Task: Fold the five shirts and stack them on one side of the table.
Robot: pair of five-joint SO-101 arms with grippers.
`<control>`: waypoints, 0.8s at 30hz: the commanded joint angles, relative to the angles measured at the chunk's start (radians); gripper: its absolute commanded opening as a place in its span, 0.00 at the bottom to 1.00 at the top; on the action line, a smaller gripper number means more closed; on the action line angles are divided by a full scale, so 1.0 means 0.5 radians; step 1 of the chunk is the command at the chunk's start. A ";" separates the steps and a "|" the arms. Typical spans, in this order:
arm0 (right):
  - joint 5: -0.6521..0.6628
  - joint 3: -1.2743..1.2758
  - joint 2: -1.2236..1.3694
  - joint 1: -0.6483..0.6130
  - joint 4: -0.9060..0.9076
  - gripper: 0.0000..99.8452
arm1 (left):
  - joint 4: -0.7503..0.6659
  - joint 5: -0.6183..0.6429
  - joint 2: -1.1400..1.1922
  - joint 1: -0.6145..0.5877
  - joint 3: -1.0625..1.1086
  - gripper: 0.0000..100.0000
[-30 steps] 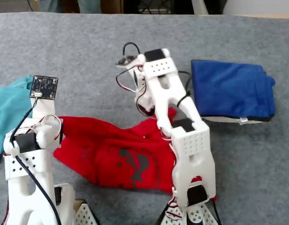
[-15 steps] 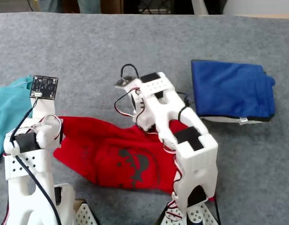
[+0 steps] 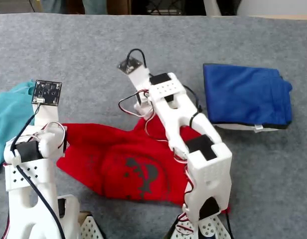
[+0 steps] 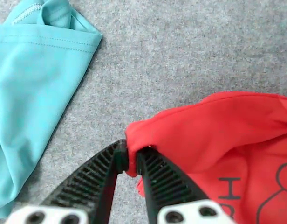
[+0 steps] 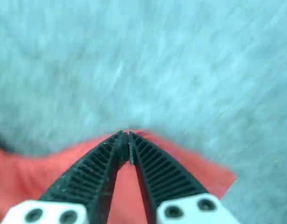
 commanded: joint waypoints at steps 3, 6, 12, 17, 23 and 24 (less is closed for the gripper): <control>-0.015 -0.091 0.051 -0.003 -0.476 0.01 | 0.006 0.003 -0.015 -0.017 -0.011 0.03; -0.071 -0.137 -0.017 0.040 -0.350 0.01 | 0.009 0.003 -0.015 -0.020 -0.011 0.03; -0.181 -0.348 -0.216 0.193 0.414 0.02 | 0.009 0.003 -0.018 -0.020 -0.011 0.03; -0.077 -0.376 -0.232 0.258 0.927 0.13 | 0.009 0.003 -0.018 -0.014 -0.011 0.03; -0.132 -0.290 -0.183 0.301 0.657 0.13 | 0.009 0.003 -0.015 -0.017 -0.011 0.03; -0.138 -0.284 -0.167 0.316 0.611 0.13 | 0.009 0.003 -0.018 -0.017 -0.011 0.03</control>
